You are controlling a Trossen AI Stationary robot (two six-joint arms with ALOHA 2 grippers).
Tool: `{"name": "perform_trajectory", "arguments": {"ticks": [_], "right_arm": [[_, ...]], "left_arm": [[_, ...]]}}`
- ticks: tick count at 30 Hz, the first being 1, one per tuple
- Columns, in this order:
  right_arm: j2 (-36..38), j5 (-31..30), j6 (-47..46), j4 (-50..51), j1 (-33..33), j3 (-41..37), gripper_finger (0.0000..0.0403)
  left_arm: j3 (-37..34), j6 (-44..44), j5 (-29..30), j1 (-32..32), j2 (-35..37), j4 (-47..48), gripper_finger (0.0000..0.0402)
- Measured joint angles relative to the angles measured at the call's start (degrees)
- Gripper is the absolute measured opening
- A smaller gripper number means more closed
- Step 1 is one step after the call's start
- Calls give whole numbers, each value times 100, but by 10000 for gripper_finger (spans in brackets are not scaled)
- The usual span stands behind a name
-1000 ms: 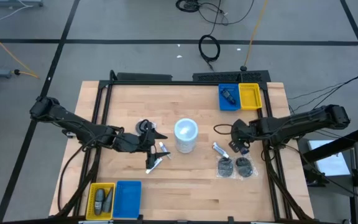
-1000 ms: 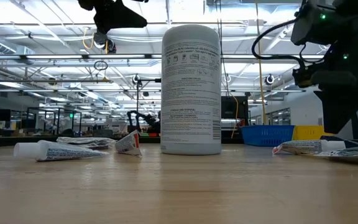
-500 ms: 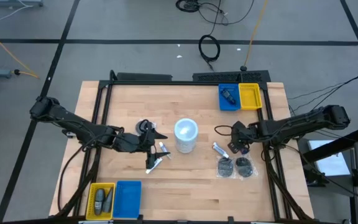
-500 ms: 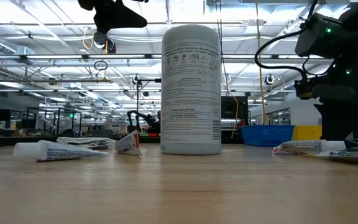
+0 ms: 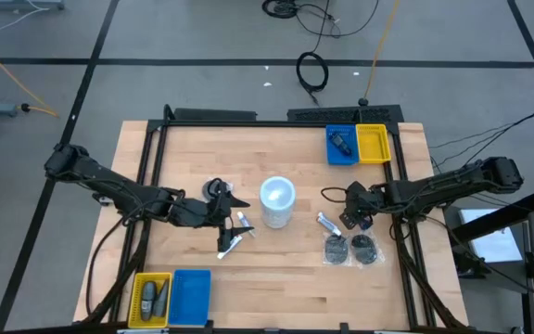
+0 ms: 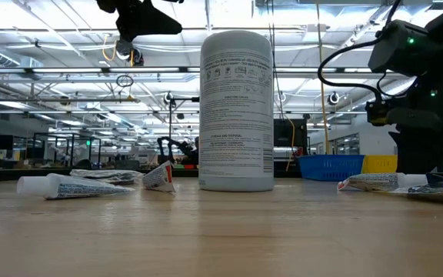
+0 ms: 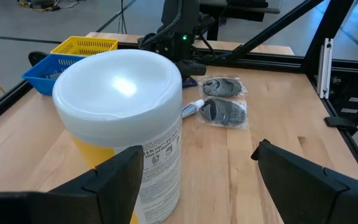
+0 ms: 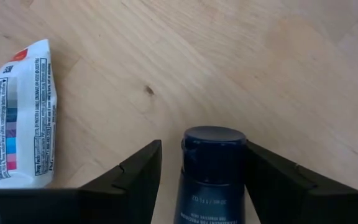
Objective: Pick & Place Travel size toiletries
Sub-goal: Put the blue shave cream into the top blue bin
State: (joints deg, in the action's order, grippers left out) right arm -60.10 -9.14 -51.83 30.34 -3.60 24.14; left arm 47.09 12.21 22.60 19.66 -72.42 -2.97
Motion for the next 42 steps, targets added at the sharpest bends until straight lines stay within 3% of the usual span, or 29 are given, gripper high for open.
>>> {"name": "perform_trajectory", "arguments": {"ticks": [19, 42], "right_arm": [[-4, -31, -149, 29, 4, -9, 130], [220, -99, 50, -86, 21, 318, 129]], "left_arm": [[0, 2, 0, -1, 0, 1, 310], [0, 2, -1, 0, 0, 29, 310]]}}
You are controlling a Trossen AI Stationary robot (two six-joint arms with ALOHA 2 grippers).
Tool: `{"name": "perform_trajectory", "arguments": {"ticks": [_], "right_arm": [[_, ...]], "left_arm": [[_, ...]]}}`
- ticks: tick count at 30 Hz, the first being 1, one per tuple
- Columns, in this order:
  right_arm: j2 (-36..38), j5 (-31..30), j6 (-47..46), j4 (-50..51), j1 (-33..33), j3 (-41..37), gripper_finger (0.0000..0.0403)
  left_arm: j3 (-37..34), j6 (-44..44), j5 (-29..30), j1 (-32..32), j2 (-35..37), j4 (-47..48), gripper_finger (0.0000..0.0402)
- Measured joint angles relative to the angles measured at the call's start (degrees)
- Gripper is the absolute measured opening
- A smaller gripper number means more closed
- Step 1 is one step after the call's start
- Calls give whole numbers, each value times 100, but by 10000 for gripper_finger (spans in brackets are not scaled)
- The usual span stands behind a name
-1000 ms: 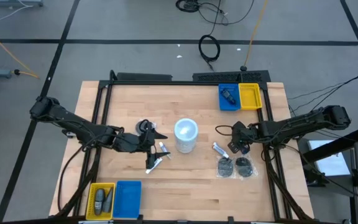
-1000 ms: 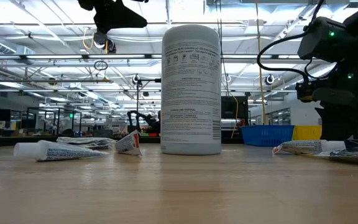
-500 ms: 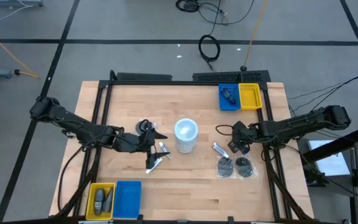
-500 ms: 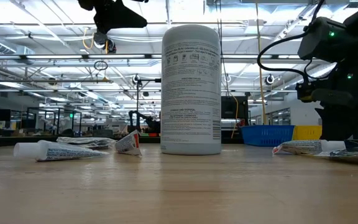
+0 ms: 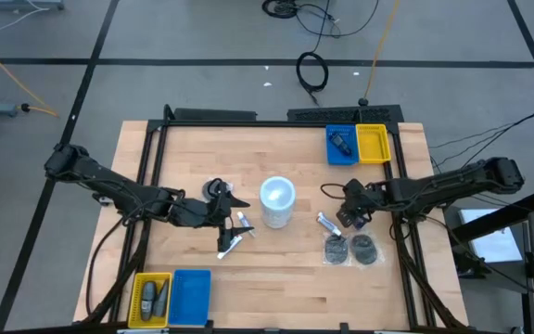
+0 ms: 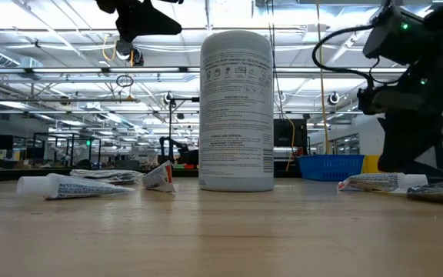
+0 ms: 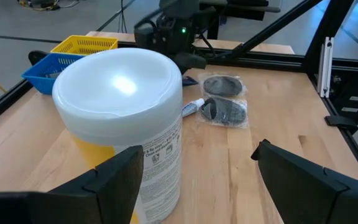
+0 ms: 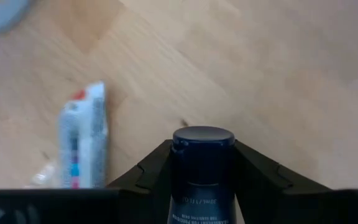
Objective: Pick & Place Travel size toiletries
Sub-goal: Put the blue shave cream into the top blue bin
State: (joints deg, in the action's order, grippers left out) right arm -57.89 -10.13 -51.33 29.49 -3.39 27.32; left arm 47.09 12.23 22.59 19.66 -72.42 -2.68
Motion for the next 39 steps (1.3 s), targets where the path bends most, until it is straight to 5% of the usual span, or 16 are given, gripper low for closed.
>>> {"name": "perform_trajectory", "arguments": {"ticks": [21, 39], "right_arm": [[796, -809, 1338, -1132, 247, 891, 128], [749, -1344, 2316, -2111, 1734, 917, 128]], "left_arm": [[0, 0, 2, -2, 0, -4, 310], [0, -2, 2, -9, 0, -8, 310]]}}
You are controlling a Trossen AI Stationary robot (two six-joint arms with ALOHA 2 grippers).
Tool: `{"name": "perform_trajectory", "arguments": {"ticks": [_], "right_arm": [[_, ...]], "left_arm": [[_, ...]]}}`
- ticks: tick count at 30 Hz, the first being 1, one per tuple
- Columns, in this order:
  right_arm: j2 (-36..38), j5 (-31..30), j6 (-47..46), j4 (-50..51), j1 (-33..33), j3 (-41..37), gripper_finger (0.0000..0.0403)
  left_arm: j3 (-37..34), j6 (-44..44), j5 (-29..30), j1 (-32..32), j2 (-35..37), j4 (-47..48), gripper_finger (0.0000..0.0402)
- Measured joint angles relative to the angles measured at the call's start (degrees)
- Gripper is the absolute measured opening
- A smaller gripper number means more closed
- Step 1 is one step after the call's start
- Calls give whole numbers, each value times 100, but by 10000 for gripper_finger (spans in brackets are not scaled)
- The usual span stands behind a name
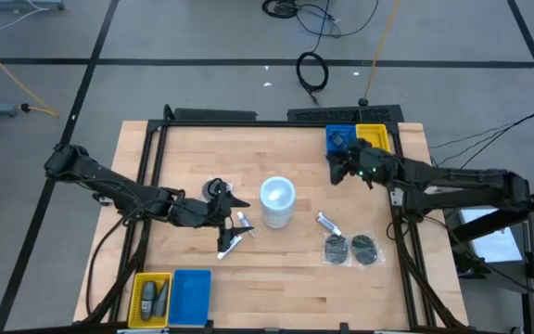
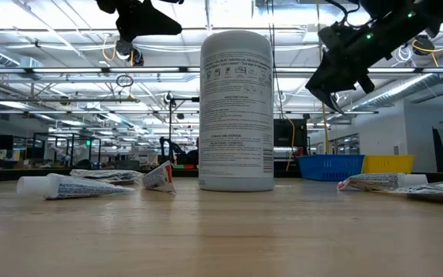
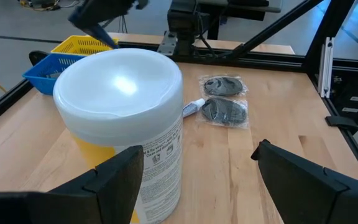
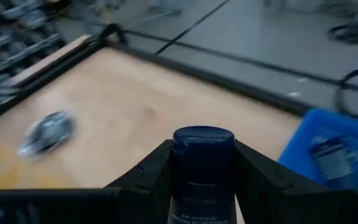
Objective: Pick & Place Travel size toiletries
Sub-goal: Put the blue shave cream into the top blue bin
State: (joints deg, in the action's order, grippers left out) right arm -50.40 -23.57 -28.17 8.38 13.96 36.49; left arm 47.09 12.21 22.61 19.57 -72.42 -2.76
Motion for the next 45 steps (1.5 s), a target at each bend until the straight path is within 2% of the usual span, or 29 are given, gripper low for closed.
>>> {"name": "perform_trajectory", "arguments": {"ticks": [6, 12, 22, 27, 45], "right_arm": [[-234, -364, 270, -125, 568, 0, 128], [-672, -365, 357, -229, 1143, 0, 128], [-1284, -348, 787, -1072, 1891, 0, 128], [-1454, -346, 838, -1075, 2221, 0, 128], [-1662, -322, 841, -1073, 2542, -1, 135]], "left_arm": [[0, 0, 2, 0, 0, -12, 310], [0, 0, 2, 1, -2, -39, 310], [0, 32, 2, 0, -2, -44, 310], [0, 31, 2, 0, -2, -44, 310], [0, -4, 3, 0, -2, -43, 310]]}}
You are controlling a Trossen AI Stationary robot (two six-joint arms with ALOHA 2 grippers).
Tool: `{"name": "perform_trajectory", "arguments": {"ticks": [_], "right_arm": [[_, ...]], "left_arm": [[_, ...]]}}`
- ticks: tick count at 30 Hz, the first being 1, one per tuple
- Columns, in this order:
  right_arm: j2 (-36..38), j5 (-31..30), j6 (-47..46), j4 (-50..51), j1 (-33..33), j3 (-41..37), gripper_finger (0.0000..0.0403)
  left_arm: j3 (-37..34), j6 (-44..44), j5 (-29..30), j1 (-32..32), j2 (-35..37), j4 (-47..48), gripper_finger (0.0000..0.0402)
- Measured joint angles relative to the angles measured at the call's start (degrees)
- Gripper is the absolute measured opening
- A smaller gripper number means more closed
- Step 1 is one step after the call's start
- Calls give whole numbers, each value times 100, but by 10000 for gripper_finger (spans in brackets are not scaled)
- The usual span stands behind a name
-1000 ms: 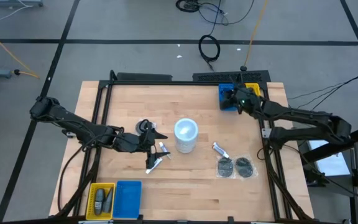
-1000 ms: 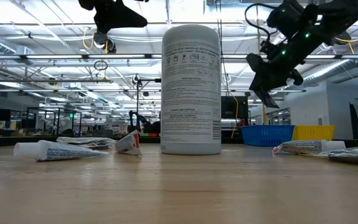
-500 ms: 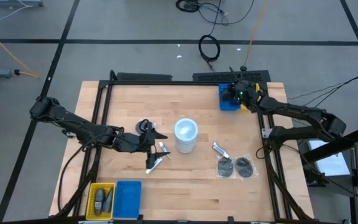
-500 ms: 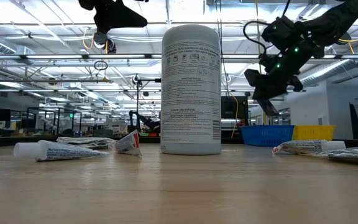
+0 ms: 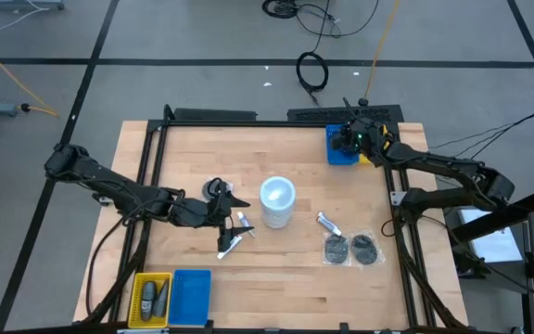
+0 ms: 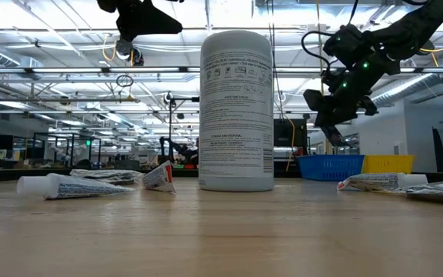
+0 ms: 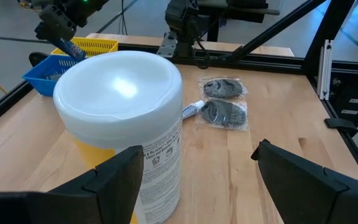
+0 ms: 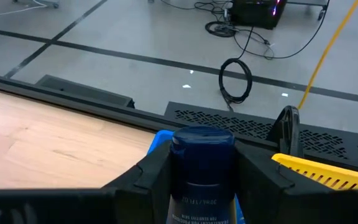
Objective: Pick & Place Travel size toiletries
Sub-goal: Put the blue shave cream into the top blue bin, then put the top right white toothpaste into the bottom blue bin
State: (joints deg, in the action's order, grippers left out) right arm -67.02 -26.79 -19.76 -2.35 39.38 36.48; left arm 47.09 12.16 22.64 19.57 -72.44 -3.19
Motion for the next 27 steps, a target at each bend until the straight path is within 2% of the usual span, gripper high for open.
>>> {"name": "perform_trajectory", "arguments": {"ticks": [13, 27], "right_arm": [[2, 1, 96, 0, 0, -2, 140], [2, -2, 119, 0, -2, -2, 183]], "left_arm": [[0, 0, 4, 2, -48, -16, 310], [2, -61, 45, -4, -273, -154, 310]]}}
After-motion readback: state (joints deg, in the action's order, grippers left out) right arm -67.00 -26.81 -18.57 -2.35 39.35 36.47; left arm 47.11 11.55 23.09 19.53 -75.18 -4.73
